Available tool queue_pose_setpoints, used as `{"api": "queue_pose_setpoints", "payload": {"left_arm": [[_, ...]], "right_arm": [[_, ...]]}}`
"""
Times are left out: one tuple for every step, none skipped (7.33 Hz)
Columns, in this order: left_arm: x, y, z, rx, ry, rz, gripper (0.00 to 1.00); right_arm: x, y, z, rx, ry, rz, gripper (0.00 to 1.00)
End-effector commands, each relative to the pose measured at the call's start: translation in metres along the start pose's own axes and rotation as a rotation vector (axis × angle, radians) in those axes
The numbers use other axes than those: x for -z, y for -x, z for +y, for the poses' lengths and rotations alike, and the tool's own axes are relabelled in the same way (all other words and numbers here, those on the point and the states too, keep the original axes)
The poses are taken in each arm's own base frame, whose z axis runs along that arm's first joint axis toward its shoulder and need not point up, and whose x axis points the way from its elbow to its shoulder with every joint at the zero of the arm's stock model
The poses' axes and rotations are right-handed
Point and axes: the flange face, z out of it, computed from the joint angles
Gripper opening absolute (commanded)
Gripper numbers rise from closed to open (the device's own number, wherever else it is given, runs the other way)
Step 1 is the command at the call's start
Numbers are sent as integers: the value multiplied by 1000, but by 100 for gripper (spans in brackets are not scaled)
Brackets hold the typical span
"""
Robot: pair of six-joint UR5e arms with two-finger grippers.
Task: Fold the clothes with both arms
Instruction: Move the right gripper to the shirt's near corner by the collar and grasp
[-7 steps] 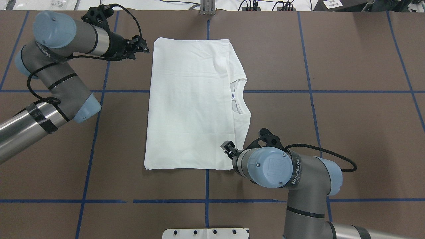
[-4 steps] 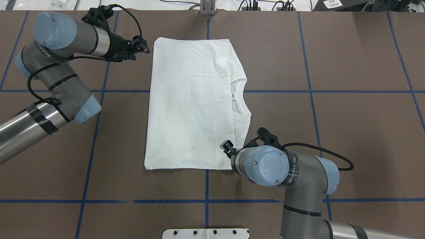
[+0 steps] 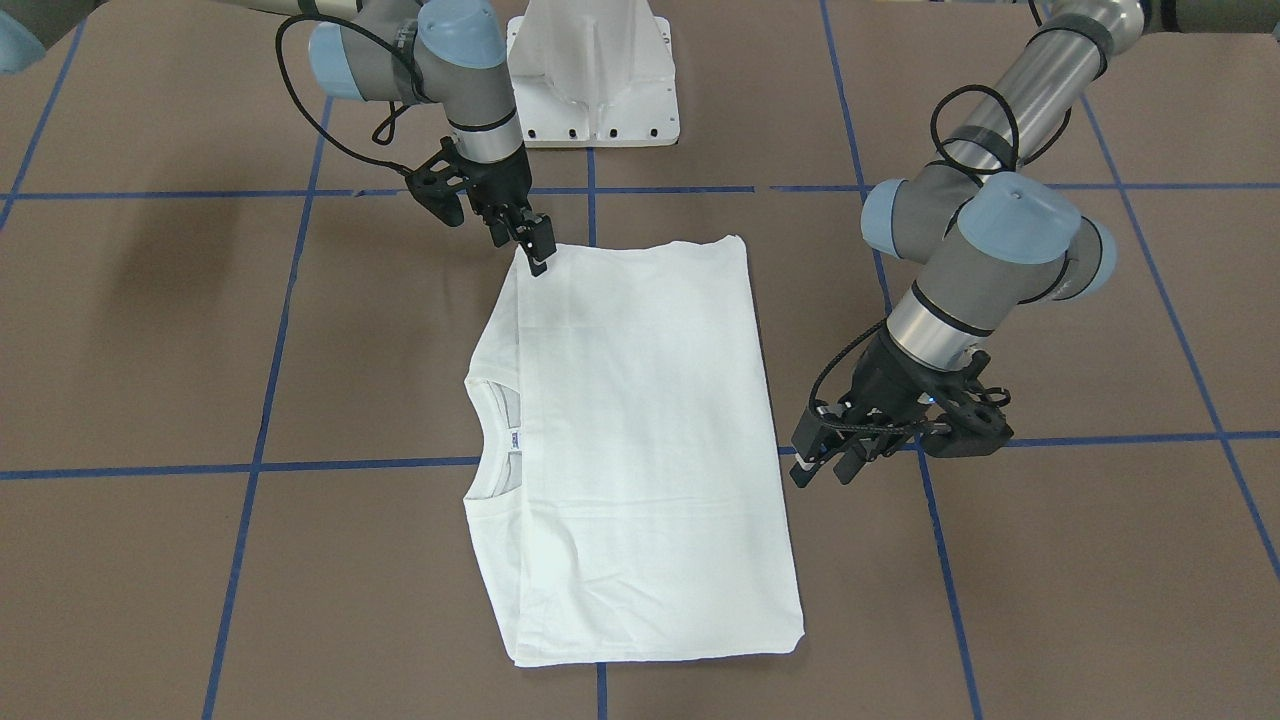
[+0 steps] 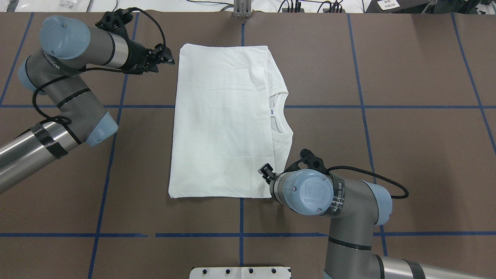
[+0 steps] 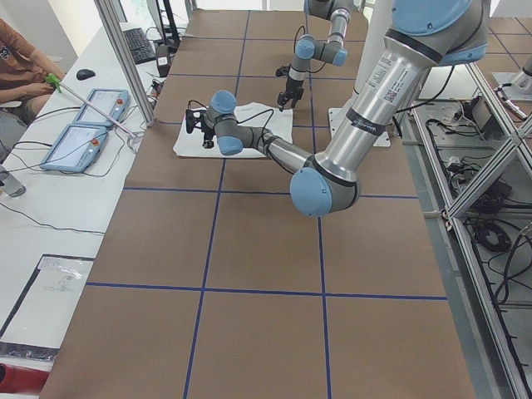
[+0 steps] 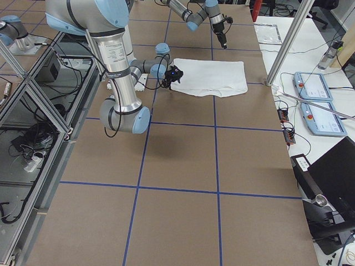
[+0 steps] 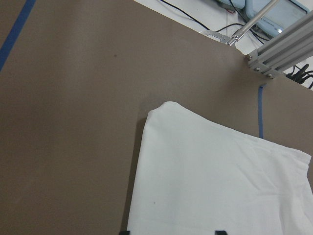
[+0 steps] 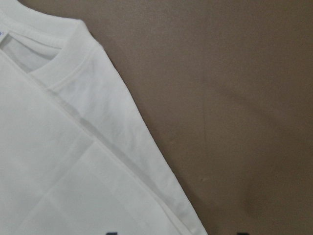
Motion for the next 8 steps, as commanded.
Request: {"api": "queue_pose_setpoints", "payload": {"left_arm": [[0,0,1,0,0,0,65],[-1,1,1,1,0,-2,65],[-1,1,1,1,0,-2,66],[-1,1,1,1,0,-2,66],[0,0,1,0,0,0,66],[2,2,2,24,1,1,66],[3,-1,3,27,2,6,66],[2,0,3,27,2,4,66]], "right_arm": [[-2,4,3,-2,1,0,76],[-3,4,3,-2,0,4,70],[-5,3,3,-2,-2,6,62],[-4,4,3,-4,-1,5,33],[-6,4,3,-5,-3,7,0],[-5,4,5,-5,-1,7,0],[-5,3,4,-4,-2,8,0],[-3,4,5,-5,1,5,0]]}}
